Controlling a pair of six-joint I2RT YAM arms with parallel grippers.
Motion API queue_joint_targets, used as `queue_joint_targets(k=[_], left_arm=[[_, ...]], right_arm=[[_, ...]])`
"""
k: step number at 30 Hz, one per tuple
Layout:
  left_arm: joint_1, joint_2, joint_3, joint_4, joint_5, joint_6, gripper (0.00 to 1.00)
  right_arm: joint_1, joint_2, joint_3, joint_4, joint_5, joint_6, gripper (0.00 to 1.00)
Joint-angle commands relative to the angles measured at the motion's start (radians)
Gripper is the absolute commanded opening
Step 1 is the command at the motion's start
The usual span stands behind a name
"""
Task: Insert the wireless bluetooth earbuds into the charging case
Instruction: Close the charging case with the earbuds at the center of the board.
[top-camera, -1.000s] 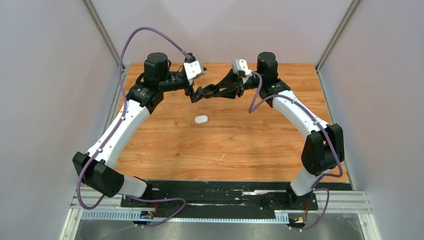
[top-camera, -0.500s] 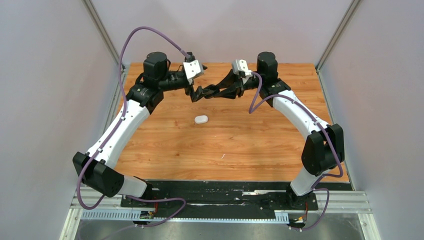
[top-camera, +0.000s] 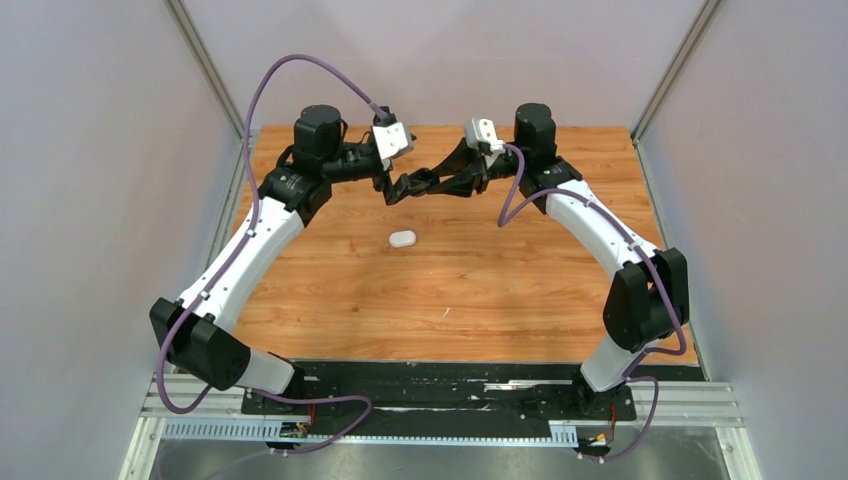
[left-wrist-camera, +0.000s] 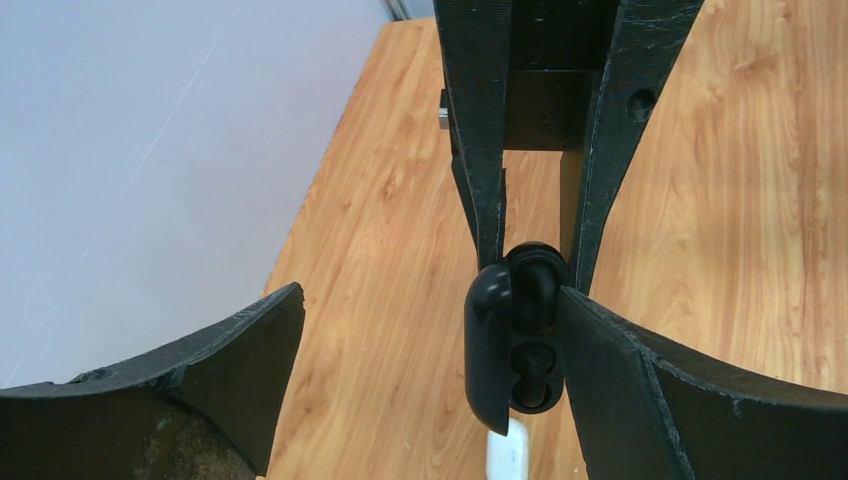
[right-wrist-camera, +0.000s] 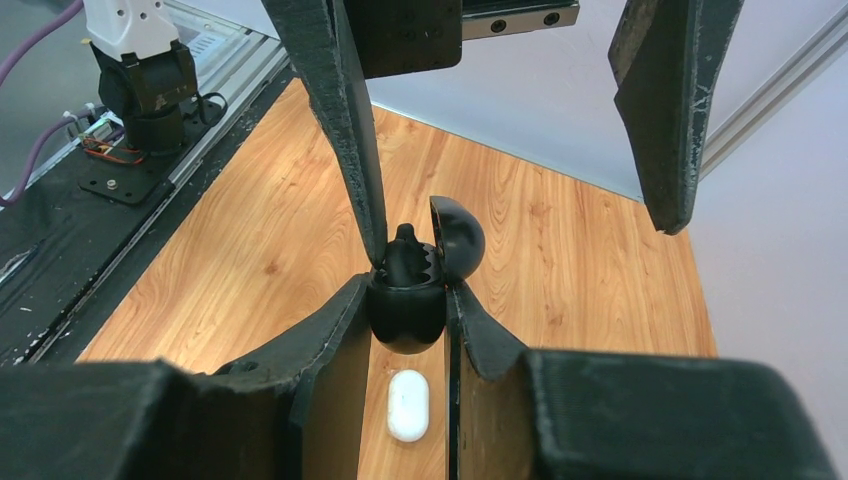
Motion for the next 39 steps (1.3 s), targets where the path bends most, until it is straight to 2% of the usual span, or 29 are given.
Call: queue_joint_targets(k=[1, 39], left_arm=[[-0.002, 0.003, 0.016, 0.033, -0.051, 0.012, 1.00], [0.009, 0.034, 0.042, 0.060, -0.148, -0.029, 0.97]], right_arm=[[0.010, -0.052, 0.039, -0.002, -0.032, -0.046, 0.00], [0.012, -0.048, 0.060, -0.051, -0.039, -0.109, 0.00]])
